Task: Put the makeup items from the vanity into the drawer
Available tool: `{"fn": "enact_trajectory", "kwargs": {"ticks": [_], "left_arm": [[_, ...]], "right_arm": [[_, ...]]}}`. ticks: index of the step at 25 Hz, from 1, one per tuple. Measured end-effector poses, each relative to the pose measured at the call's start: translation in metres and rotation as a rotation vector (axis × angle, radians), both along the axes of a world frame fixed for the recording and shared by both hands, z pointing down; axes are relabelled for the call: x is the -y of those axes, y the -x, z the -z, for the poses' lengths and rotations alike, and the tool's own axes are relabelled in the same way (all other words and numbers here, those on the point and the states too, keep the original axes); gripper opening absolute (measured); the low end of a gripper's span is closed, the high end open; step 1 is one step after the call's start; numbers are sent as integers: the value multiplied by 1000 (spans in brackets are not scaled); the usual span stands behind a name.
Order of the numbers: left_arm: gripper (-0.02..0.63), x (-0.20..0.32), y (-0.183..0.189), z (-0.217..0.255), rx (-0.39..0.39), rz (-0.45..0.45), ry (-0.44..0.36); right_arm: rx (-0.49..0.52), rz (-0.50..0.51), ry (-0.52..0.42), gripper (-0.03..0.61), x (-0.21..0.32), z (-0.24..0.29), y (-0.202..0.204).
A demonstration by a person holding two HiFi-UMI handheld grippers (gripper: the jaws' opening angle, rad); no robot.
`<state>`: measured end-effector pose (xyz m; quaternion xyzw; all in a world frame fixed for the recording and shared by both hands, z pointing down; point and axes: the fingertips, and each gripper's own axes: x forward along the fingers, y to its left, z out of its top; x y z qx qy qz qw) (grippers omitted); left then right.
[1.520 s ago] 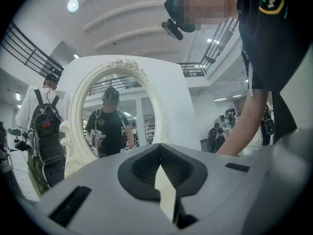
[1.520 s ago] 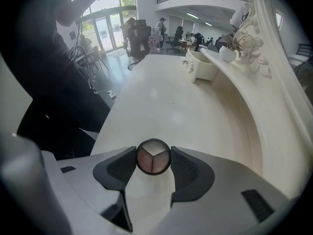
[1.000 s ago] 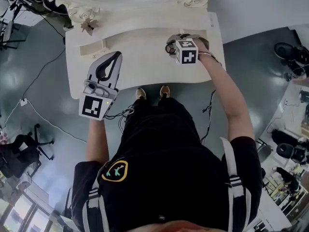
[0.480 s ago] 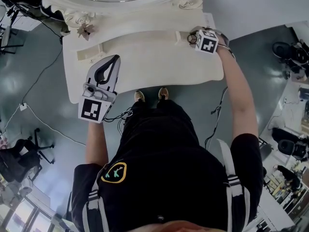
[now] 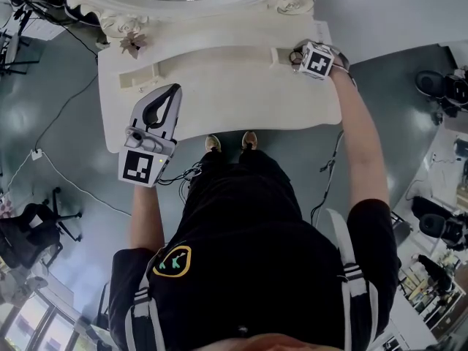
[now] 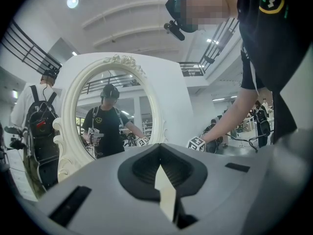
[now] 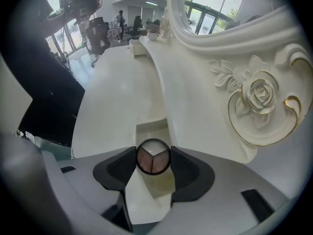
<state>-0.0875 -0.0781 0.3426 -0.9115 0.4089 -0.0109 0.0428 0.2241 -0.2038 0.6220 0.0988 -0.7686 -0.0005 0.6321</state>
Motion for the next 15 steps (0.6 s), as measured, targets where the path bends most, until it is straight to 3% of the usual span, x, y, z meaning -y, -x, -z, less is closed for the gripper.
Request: {"fn": "enact_trajectory", "kwargs": {"ticks": [15], "left_arm": [[18, 2, -9, 0, 12, -19, -17]], "right_arm": [[11, -5, -8, 246, 3, 1, -2]]}}
